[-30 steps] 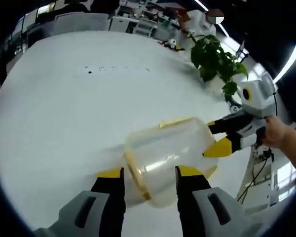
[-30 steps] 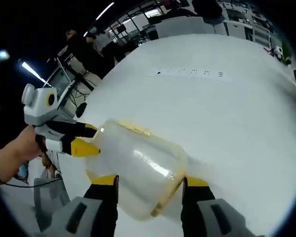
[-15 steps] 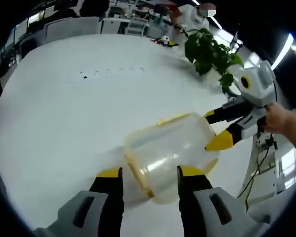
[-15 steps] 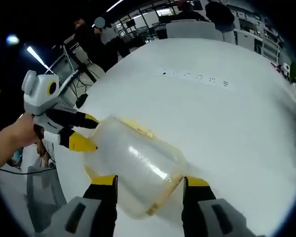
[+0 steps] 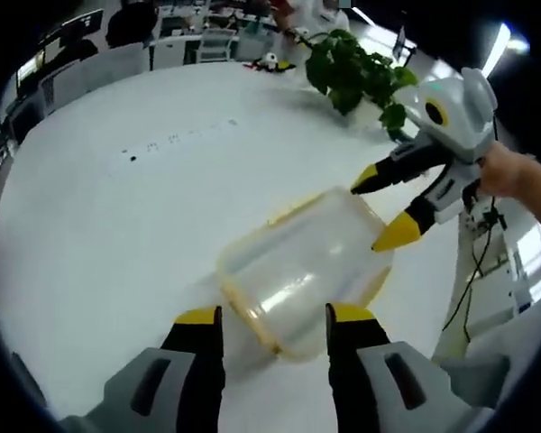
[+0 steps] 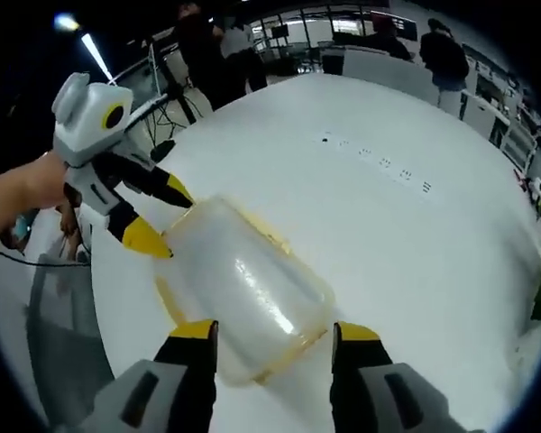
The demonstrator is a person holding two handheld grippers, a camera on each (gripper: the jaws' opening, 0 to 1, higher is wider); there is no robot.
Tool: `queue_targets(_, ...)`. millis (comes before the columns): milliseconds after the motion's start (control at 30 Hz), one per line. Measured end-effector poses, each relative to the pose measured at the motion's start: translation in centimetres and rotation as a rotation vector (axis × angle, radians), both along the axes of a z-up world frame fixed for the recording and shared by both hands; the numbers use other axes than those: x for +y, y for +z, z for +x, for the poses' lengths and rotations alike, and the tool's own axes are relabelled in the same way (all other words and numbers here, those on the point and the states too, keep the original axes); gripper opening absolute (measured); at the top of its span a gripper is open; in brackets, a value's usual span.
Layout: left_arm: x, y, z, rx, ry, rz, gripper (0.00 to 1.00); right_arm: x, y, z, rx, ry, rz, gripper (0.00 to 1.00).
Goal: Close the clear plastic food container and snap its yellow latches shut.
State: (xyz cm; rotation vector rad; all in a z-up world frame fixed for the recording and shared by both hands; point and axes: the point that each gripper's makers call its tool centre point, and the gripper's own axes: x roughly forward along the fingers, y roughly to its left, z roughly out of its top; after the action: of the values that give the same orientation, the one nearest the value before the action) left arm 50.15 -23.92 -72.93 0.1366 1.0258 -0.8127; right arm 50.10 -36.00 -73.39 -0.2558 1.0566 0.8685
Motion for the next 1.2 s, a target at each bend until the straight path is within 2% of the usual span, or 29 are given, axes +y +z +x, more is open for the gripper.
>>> queue_targets(133, -0.1, 0.3, -0.4, -0.002, -0.065, 0.026, 0.43, -0.3, 0.0, -0.1, -0.016, 0.054, -0.037, 0.49)
queue_targets(200, 0.0, 0.6, -0.2, -0.036, -0.089, 0.046, 0.45, -0.4, 0.0, -0.1, -0.022, 0.071, -0.046, 0.49)
queue_targets(300, -0.2, 0.7, -0.4, -0.032, -0.123, 0.052, 0.45, -0.4, 0.0, -0.2, -0.025, 0.098, -0.057, 0.48)
queue_targets(400, -0.1, 0.7, -0.5, -0.057, -0.187, 0.095, 0.45, -0.4, 0.1, -0.5, -0.019, 0.117, -0.071, 0.46)
queue_targets(467, -0.1, 0.7, -0.7, -0.084, -0.257, 0.129, 0.44, -0.2, 0.1, -0.6, -0.031, 0.154, -0.081, 0.47)
queue_targets(500, 0.1, 0.7, -0.8, -0.107, -0.311, 0.167, 0.43, -0.2, 0.1, -0.8, -0.032, 0.176, -0.098, 0.46)
queue_targets(567, 0.0, 0.7, -1.2, -0.109, -0.377, 0.185, 0.42, -0.2, 0.2, -0.8, -0.043, 0.198, -0.114, 0.46)
queue_targets(667, -0.3, 1.0, -1.3, -0.121, -0.401, 0.184, 0.42, -0.1, 0.2, -0.9, -0.056, 0.231, -0.135, 0.45)
queue_targets(867, -0.5, 0.9, -1.6, -0.144, -0.5, 0.215, 0.41, 0.0, 0.4, -1.1, -0.098, 0.336, -0.187, 0.45)
queue_targets(967, -0.1, 0.8, -1.7, -0.172, -0.589, 0.271, 0.42, 0.1, 0.4, -1.3, -0.106, 0.39, -0.207, 0.45)
queue_targets(1033, -0.3, 0.7, -1.9, -0.165, -0.588, 0.27, 0.42, 0.1, 0.5, -1.3, -0.103, 0.405, -0.217, 0.45)
queue_targets(1200, 0.0, 0.5, -1.9, -0.195, -0.69, 0.321, 0.42, 0.1, 0.5, -1.4, -0.12, 0.512, -0.254, 0.44)
